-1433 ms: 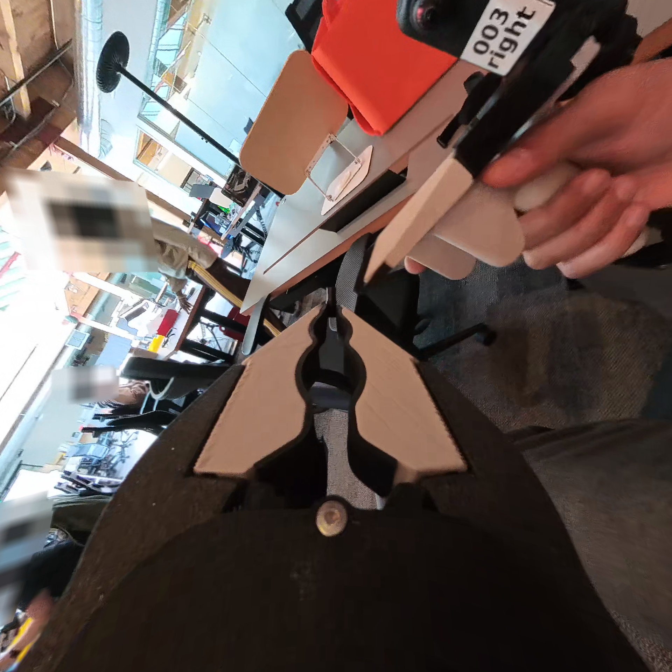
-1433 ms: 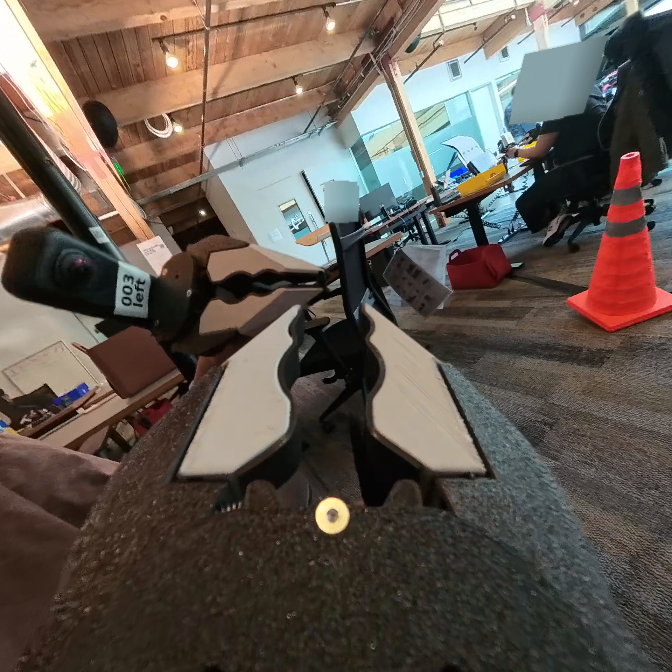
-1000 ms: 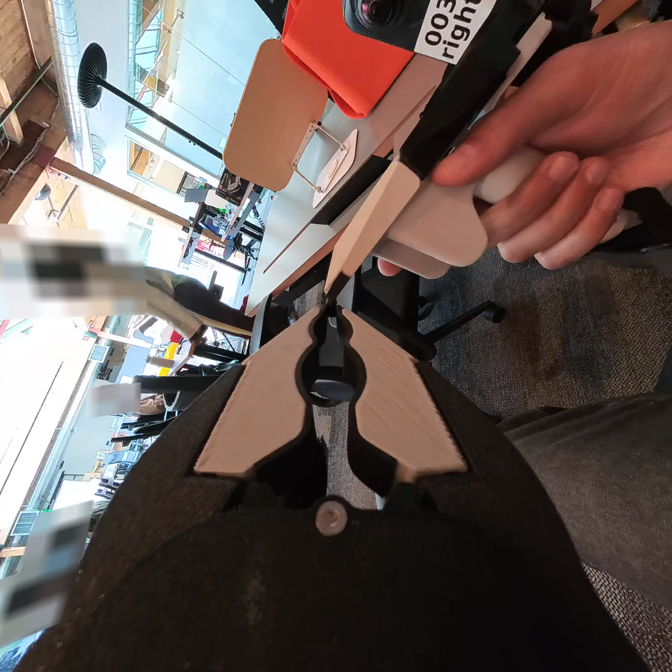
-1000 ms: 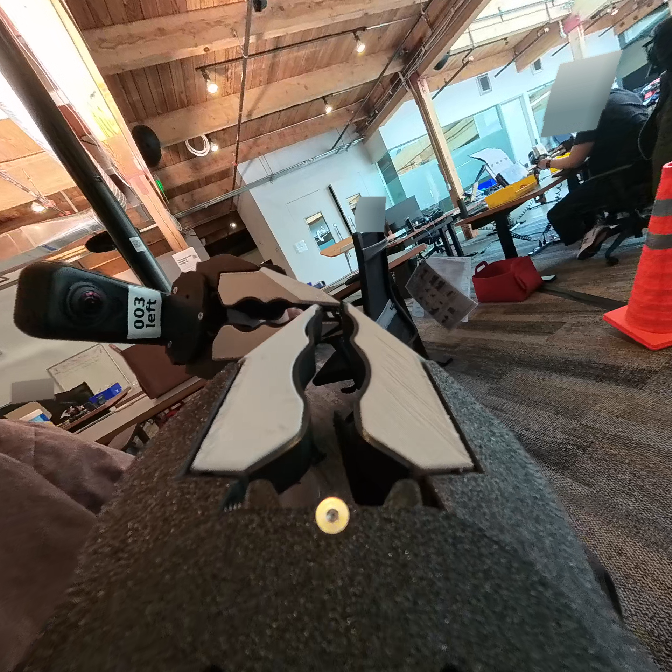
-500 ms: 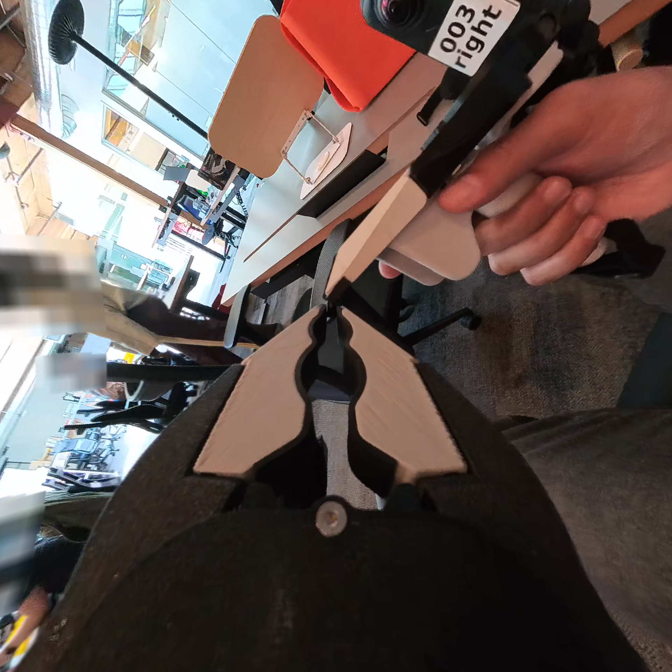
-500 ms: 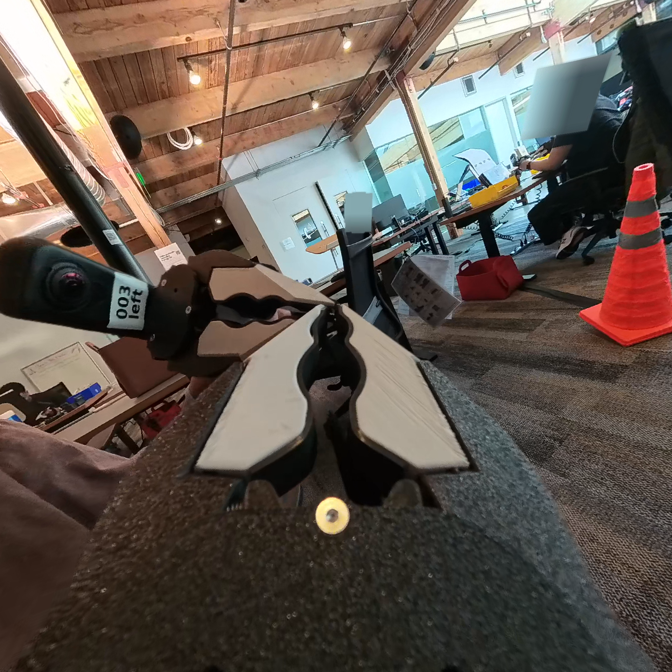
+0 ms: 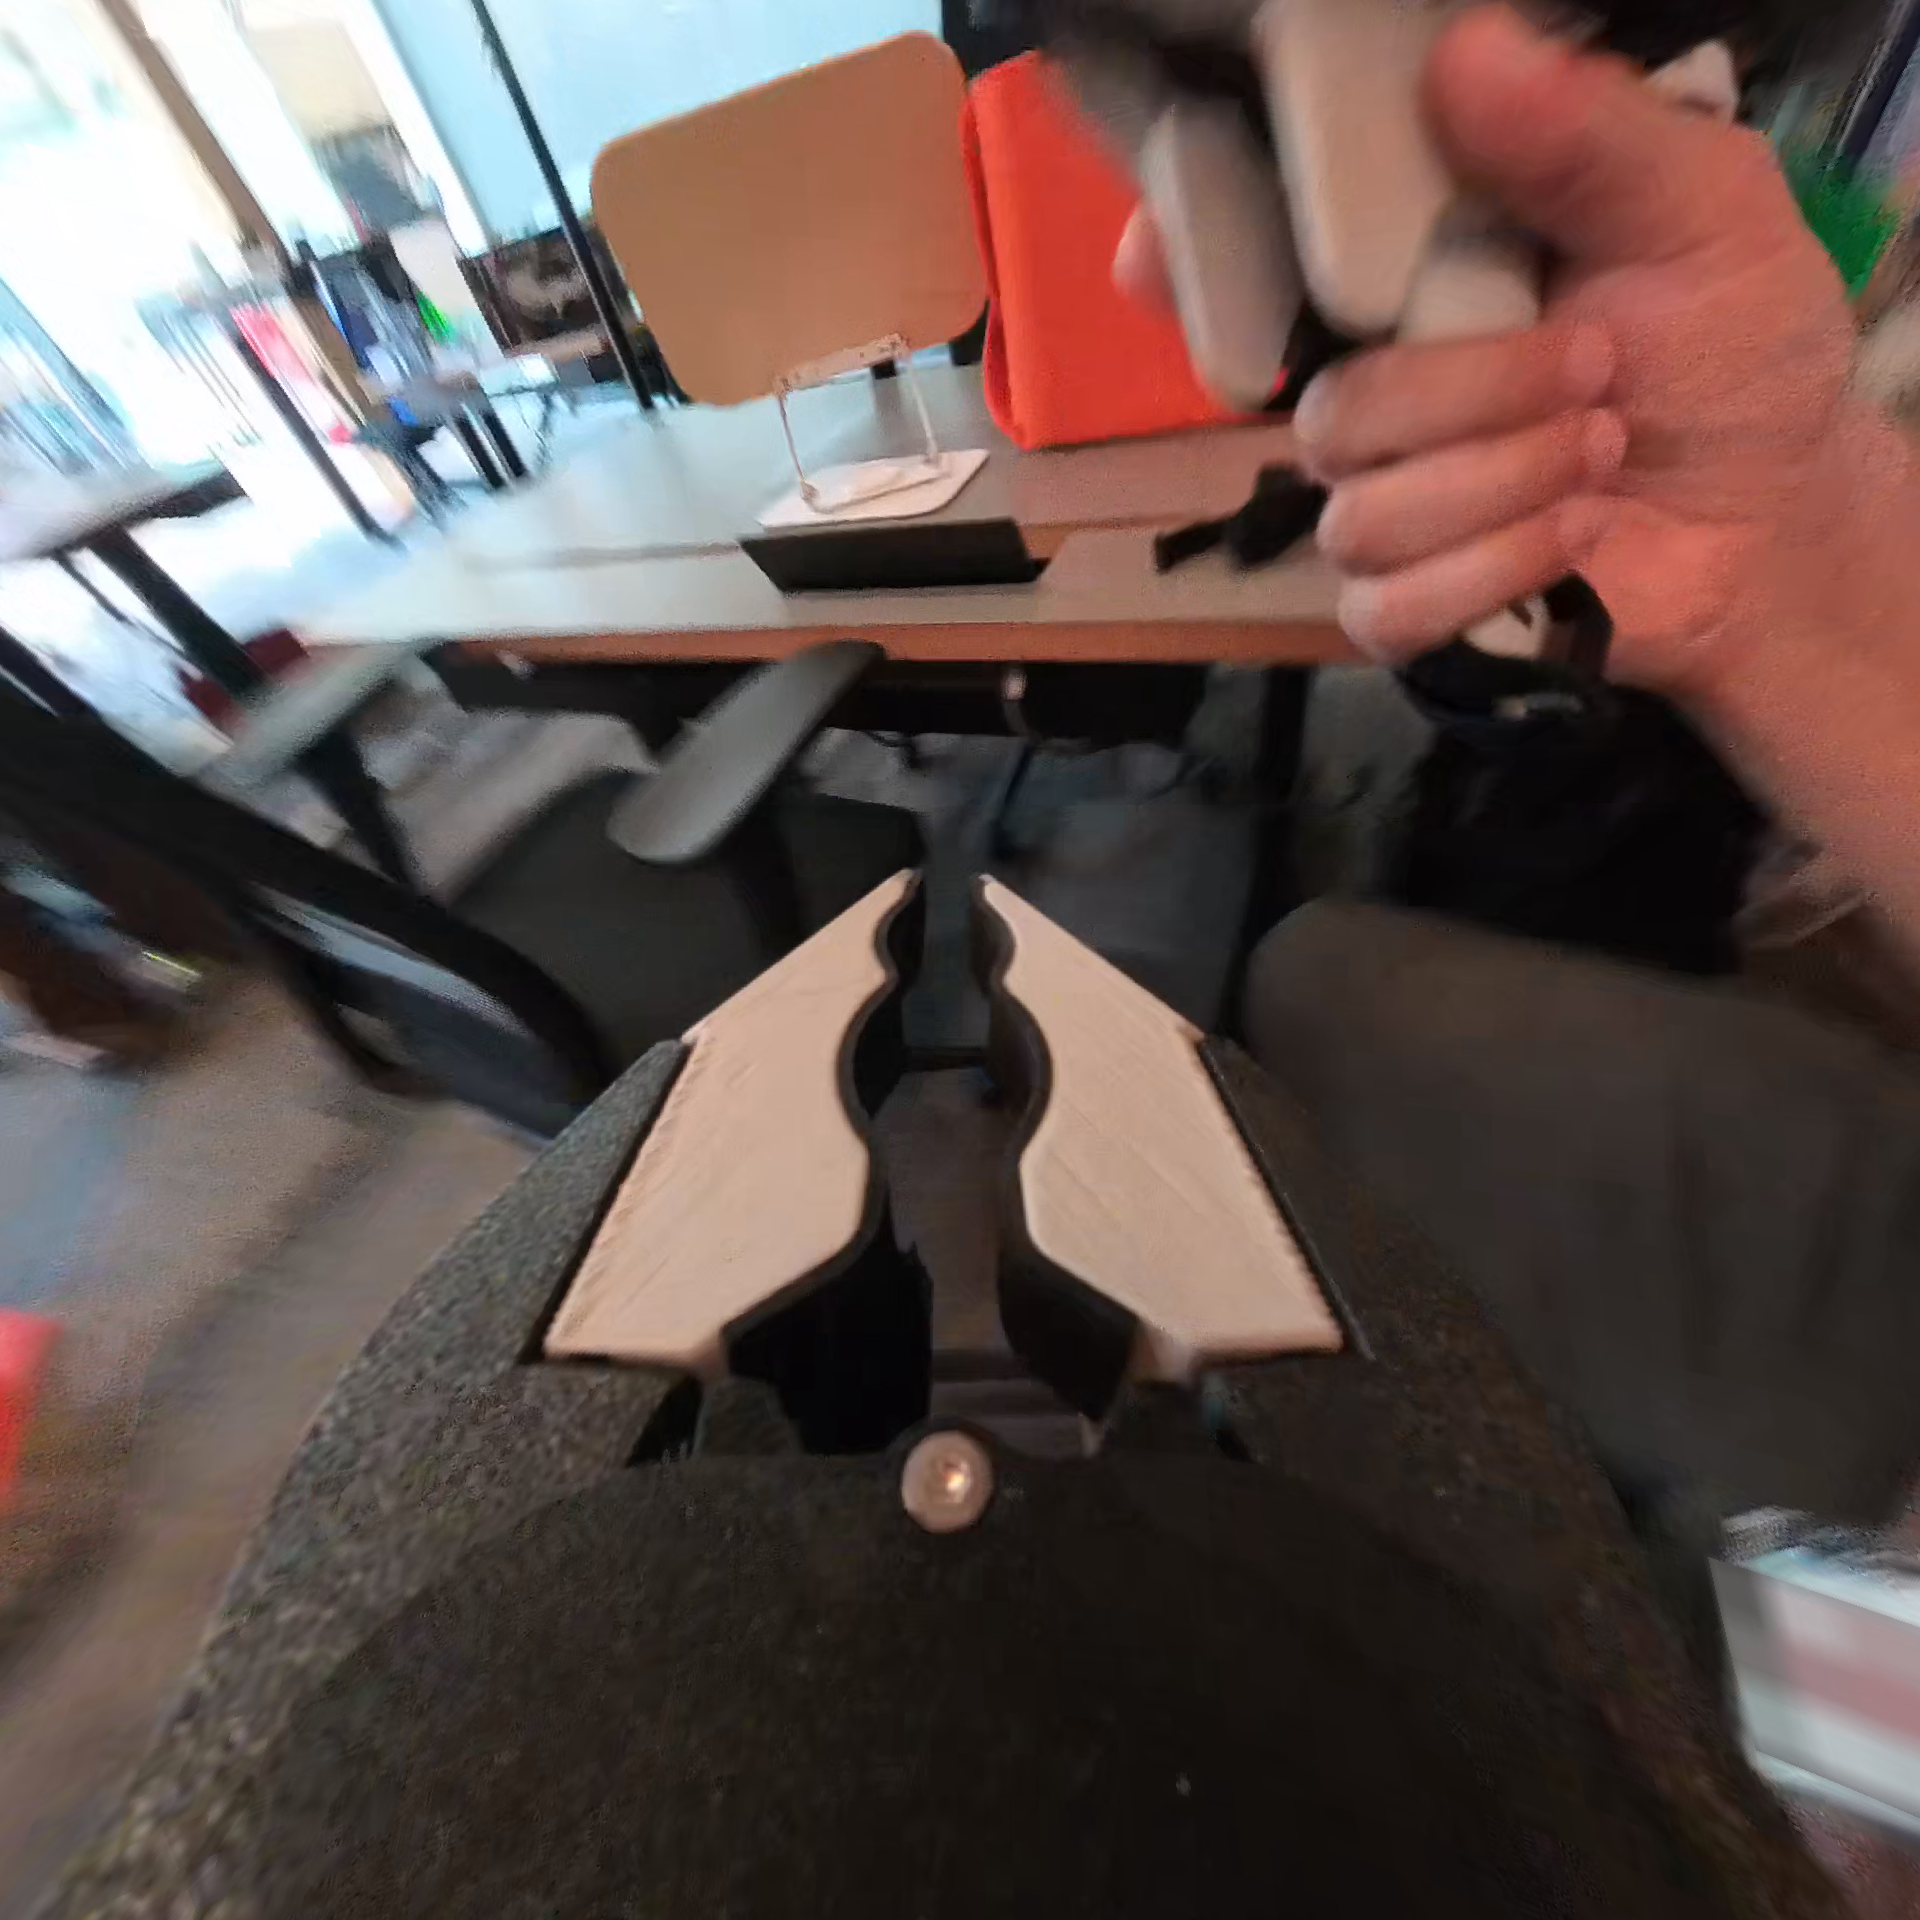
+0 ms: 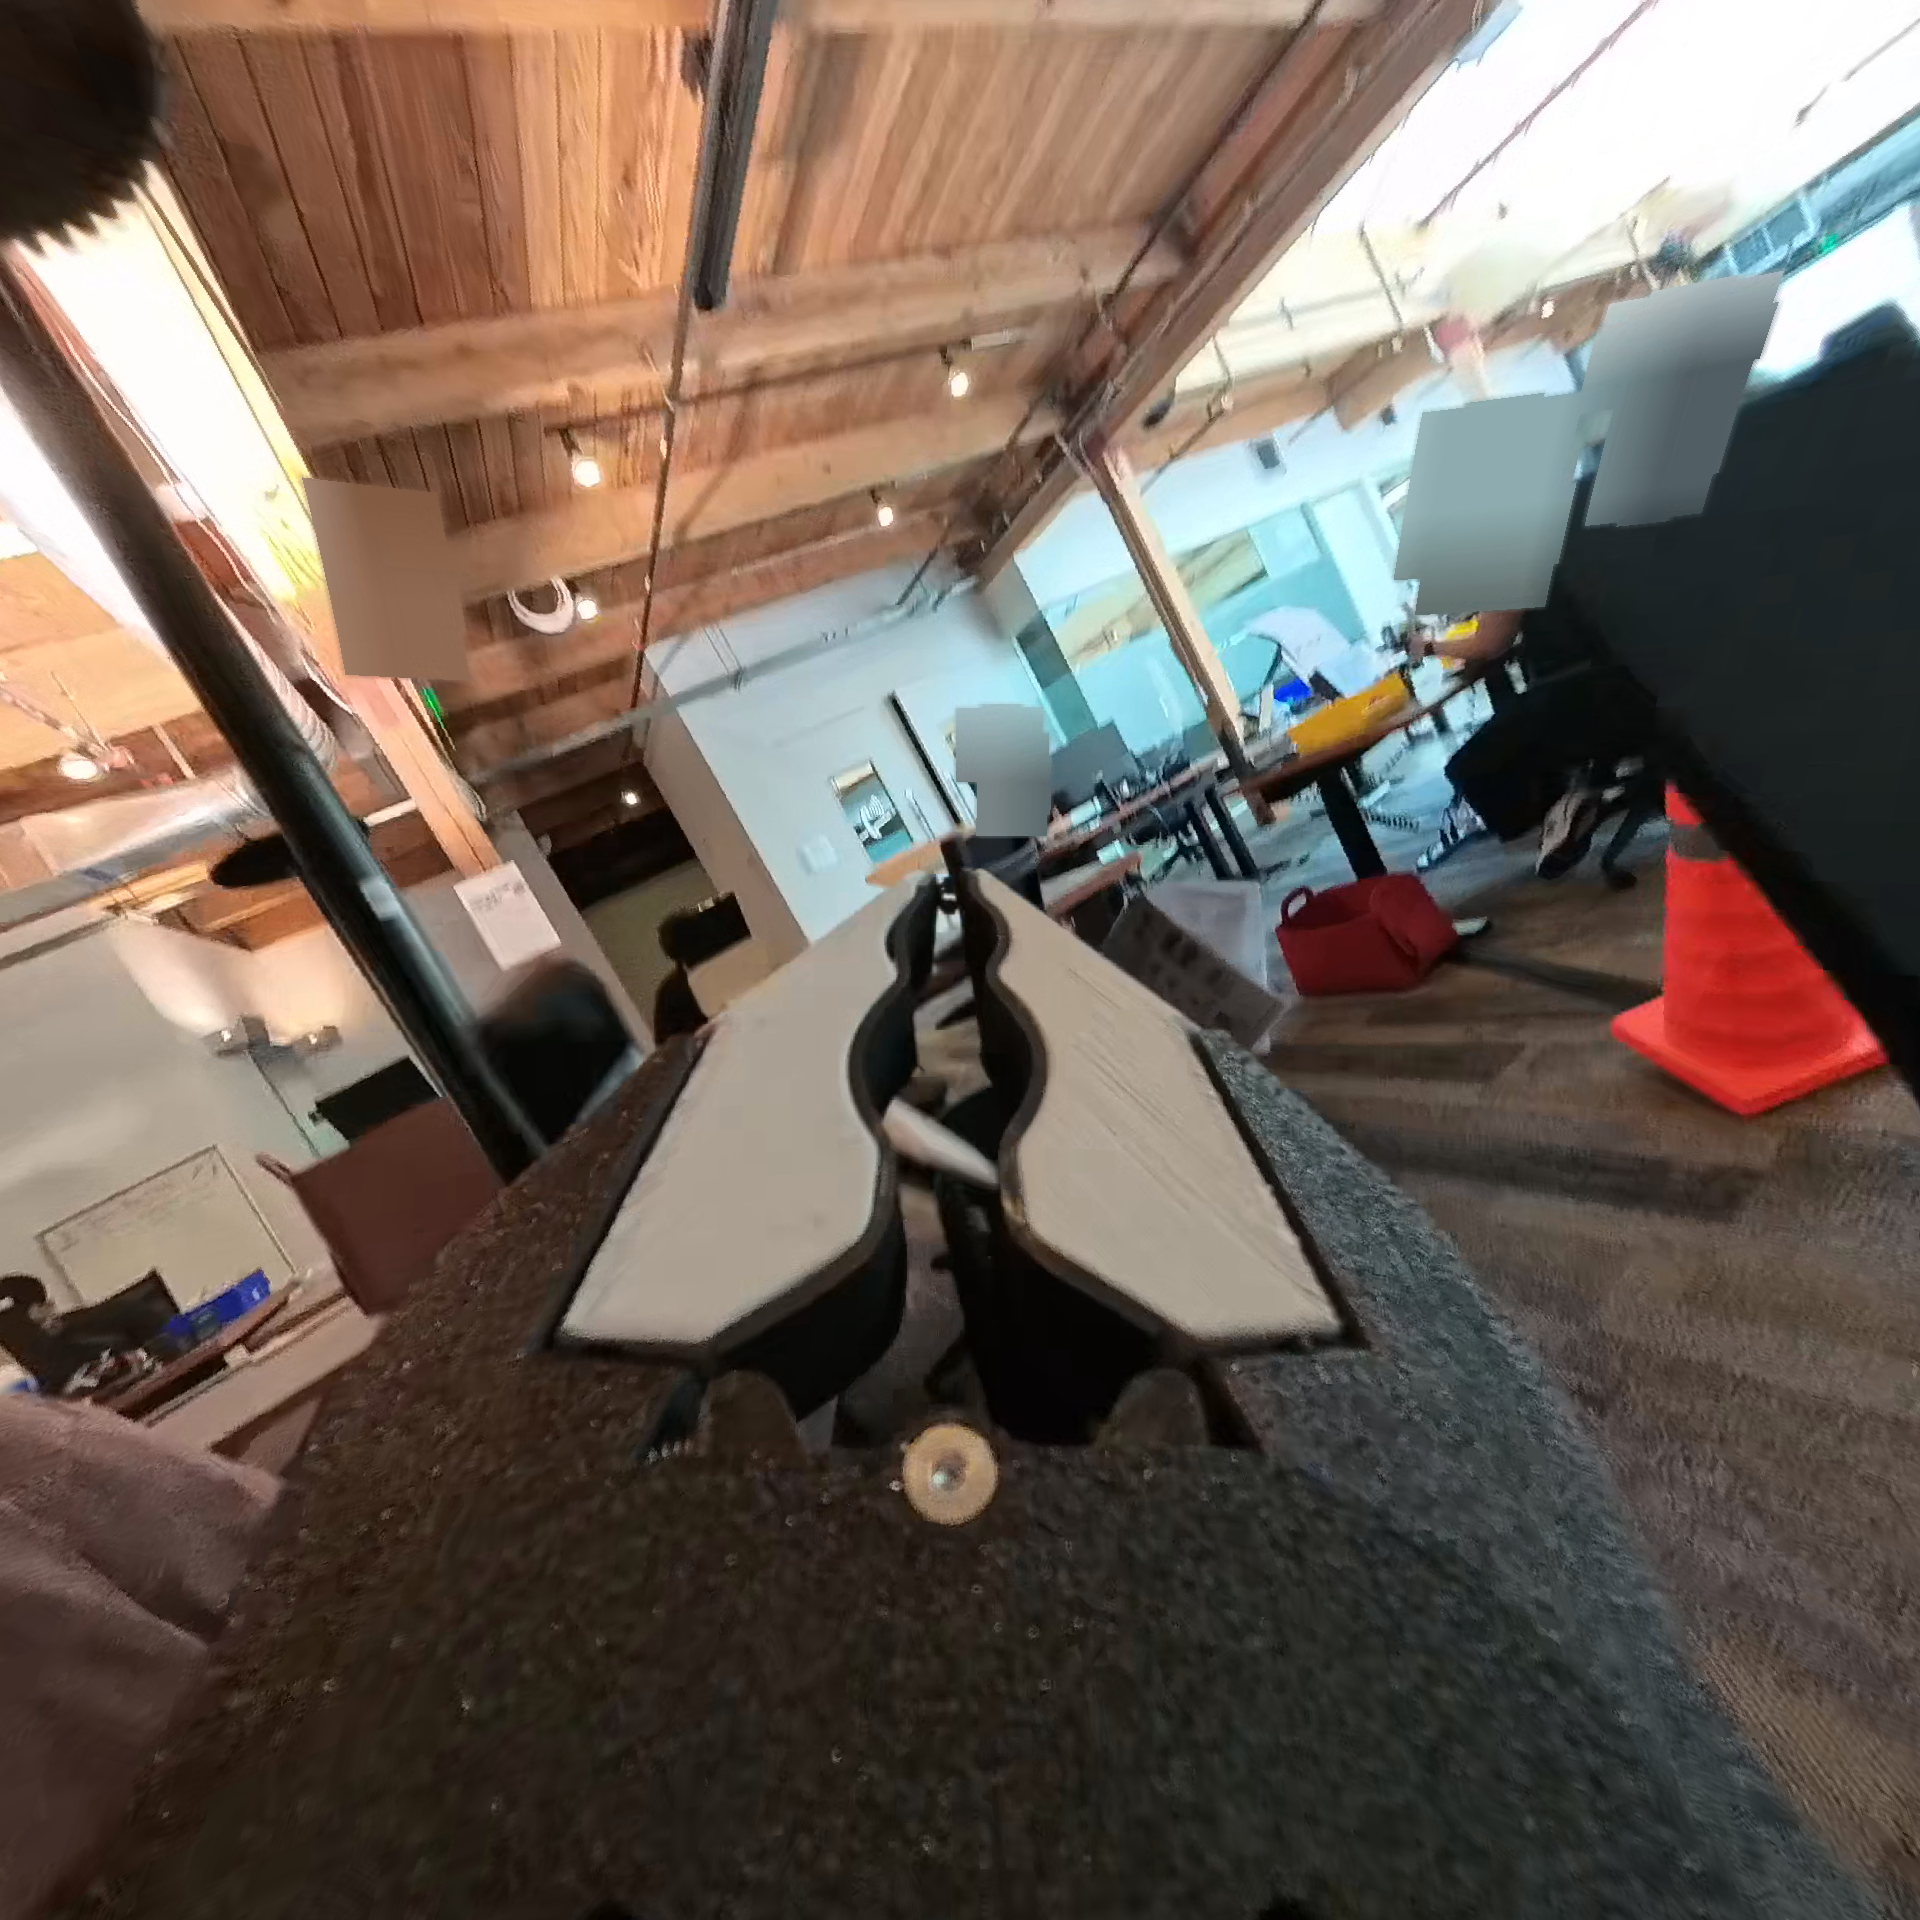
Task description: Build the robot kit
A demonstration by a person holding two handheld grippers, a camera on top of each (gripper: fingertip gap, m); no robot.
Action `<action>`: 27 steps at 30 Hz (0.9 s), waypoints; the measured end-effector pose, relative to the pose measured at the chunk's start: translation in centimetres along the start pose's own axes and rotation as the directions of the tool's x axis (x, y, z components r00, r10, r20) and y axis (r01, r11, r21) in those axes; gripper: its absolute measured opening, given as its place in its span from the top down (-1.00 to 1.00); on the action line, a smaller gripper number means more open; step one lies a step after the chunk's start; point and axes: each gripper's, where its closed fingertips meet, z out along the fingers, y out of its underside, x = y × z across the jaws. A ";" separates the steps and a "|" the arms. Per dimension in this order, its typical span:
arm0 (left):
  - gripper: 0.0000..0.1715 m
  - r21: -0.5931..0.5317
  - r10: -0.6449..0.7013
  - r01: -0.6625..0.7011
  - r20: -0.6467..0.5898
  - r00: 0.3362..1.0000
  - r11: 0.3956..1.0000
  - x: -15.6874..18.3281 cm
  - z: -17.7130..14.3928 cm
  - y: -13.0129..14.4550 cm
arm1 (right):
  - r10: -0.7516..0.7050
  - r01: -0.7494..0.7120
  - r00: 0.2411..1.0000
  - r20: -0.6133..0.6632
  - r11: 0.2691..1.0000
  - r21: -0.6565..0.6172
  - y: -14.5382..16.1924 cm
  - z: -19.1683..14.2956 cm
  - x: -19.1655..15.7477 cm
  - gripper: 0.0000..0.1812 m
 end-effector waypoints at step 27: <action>0.85 -0.125 -0.828 0.892 -0.446 0.340 0.434 20.0 1.2 4.1 | -0.178 0.065 0.875 -0.450 0.965 -0.255 14.6 -30.9 -9.5 0.95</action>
